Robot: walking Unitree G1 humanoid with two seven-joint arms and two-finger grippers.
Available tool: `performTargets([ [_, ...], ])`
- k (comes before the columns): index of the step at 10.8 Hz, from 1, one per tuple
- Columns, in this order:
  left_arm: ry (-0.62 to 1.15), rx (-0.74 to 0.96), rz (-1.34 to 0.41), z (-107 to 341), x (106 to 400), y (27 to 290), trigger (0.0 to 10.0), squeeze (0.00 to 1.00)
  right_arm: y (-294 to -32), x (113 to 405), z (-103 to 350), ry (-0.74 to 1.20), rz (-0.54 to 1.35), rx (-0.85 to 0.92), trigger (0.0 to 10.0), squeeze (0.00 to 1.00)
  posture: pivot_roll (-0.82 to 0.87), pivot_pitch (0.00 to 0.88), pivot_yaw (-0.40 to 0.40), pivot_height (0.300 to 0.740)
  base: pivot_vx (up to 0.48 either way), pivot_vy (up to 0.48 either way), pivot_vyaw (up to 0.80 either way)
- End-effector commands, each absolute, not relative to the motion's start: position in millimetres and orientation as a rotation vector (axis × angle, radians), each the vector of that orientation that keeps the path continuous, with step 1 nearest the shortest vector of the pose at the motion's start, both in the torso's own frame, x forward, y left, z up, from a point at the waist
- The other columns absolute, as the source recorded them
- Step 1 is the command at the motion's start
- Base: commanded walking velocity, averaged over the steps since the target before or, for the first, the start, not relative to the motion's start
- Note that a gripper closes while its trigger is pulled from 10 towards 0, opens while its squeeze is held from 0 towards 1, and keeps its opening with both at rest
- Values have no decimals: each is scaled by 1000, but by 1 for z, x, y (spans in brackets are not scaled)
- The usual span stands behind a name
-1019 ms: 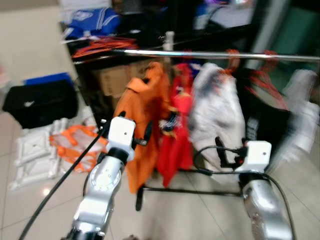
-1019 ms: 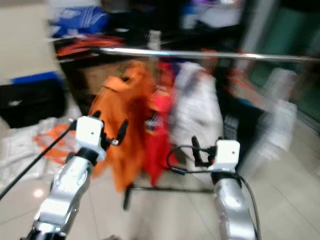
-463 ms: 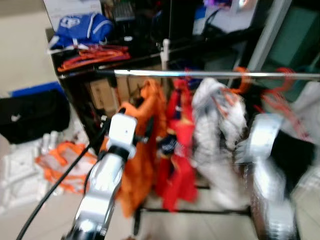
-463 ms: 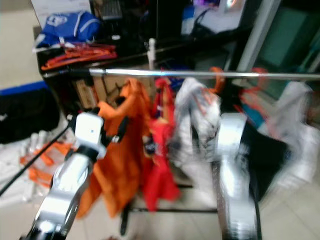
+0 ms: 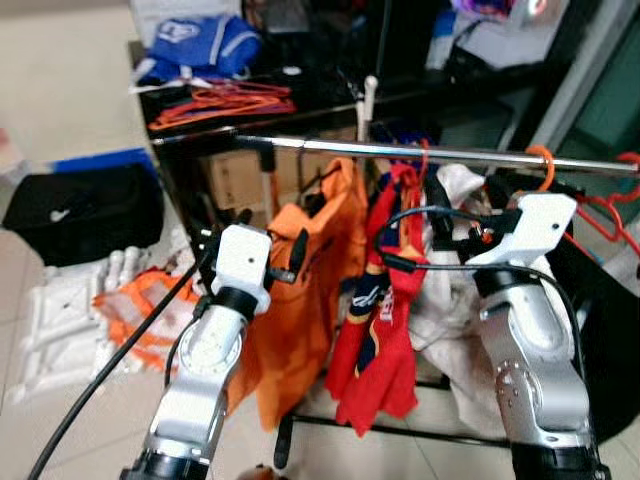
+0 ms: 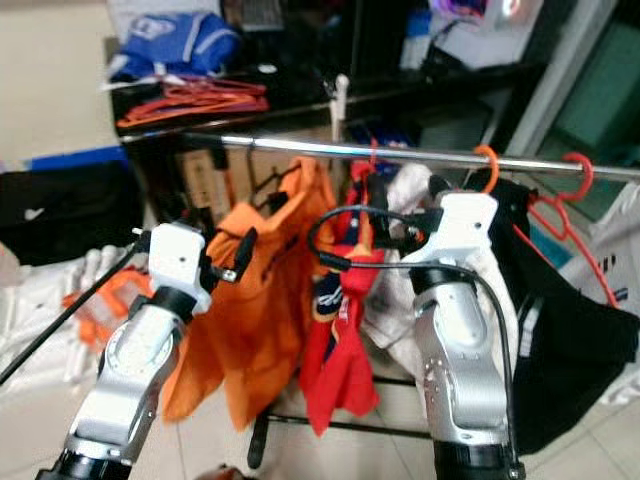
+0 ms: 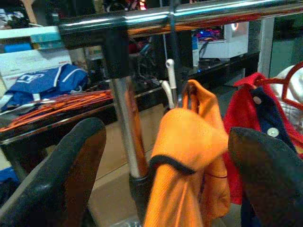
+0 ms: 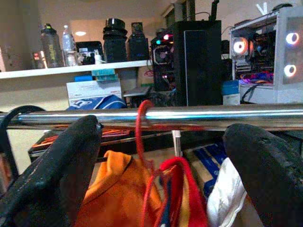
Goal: Hang hanger
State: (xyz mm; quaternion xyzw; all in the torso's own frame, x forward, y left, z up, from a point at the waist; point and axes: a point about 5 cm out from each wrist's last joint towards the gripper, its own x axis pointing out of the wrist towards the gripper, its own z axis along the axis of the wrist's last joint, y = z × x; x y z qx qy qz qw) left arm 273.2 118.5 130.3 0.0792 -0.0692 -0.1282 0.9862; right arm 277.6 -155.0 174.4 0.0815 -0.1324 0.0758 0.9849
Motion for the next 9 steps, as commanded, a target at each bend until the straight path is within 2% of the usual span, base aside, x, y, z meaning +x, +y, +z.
performTargets([
  [1,-133,161,-253,129,275,120,10000,0,-156,278,181,-284,145,181,10000,59,13,0,8,740,0,0,0],
  [4,-130,166,-247,127,276,120,10000,0,-145,278,174,-252,159,199,10000,59,13,0,3,740,0,0,0],
  [6,-133,168,-249,127,277,120,10000,0,-126,284,167,-181,221,111,10000,55,14,0,3,740,0,0,0],
  [7,-133,164,-245,127,278,121,10000,0,-109,285,173,-166,268,116,10000,55,17,0,0,740,0,0,0],
  [9,-132,159,-246,127,276,119,10000,0,-100,287,172,-90,315,33,10000,55,21,0,-8,740,0,0,0],
])
